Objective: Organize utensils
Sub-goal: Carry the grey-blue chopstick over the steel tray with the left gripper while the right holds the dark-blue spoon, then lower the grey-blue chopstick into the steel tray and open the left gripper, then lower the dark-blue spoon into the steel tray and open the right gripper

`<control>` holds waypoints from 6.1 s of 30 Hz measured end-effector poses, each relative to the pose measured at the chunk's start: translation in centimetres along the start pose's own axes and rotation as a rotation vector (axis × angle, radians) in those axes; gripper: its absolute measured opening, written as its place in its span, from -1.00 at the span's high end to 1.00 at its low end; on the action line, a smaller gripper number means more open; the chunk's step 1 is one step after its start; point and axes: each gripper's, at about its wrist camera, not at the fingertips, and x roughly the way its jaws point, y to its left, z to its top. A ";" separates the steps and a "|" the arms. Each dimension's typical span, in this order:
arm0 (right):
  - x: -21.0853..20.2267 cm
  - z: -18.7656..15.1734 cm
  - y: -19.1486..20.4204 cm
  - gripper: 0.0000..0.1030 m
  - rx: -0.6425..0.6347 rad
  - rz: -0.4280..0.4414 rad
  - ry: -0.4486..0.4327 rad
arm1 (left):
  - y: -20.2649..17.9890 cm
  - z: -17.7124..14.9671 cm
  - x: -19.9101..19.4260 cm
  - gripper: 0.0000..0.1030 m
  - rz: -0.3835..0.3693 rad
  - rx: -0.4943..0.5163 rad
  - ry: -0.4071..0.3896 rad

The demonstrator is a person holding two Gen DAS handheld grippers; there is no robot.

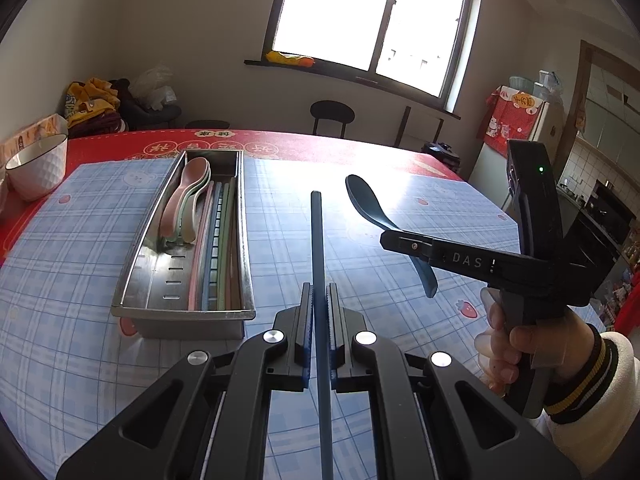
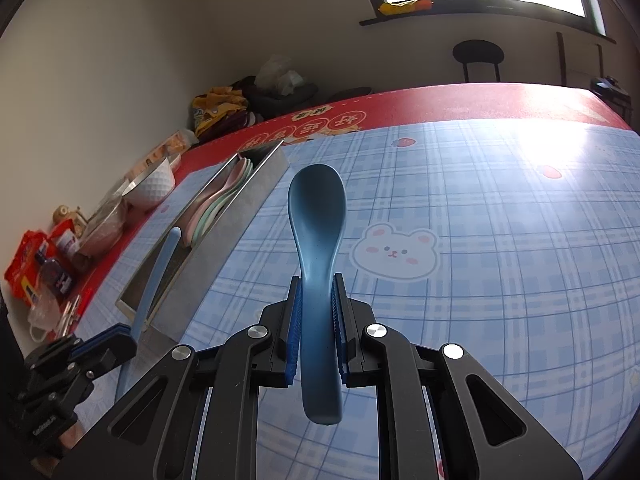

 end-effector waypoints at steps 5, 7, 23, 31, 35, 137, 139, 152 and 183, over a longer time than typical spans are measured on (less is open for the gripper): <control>-0.3 -0.1 0.1 0.72 -0.010 0.009 -0.015 | 0.2 0.9 -0.6 0.88 -0.004 -0.004 -0.008; -0.5 -0.2 0.0 0.72 -0.011 0.014 -0.019 | 0.4 1.2 -0.9 0.88 -0.001 -0.008 -0.013; -1.2 -0.5 -1.1 0.72 0.030 0.041 -0.045 | 4.1 4.4 -3.4 0.88 0.007 -0.050 -0.017; -1.5 -0.5 -1.2 0.72 0.033 0.050 -0.059 | 6.3 7.4 -2.7 0.88 0.006 -0.085 -0.002; -1.7 -0.5 -1.4 0.72 0.040 0.059 -0.065 | 6.7 9.3 -0.5 0.88 0.010 -0.096 0.037; 12.7 8.8 12.7 0.72 0.103 -0.092 0.176 | 17.7 5.6 -2.5 -0.88 0.269 -0.193 -0.138; 13.5 8.8 12.9 0.72 0.132 -0.088 0.186 | 18.0 5.6 -2.6 -0.88 0.269 -0.202 -0.140; 16.4 9.3 13.7 0.71 0.236 -0.110 0.188 | 18.6 5.6 -2.7 -0.88 0.243 -0.244 -0.138; 5.1 7.2 10.5 0.68 0.094 -0.175 0.057 | 17.2 5.5 -2.5 -0.88 0.265 -0.189 -0.152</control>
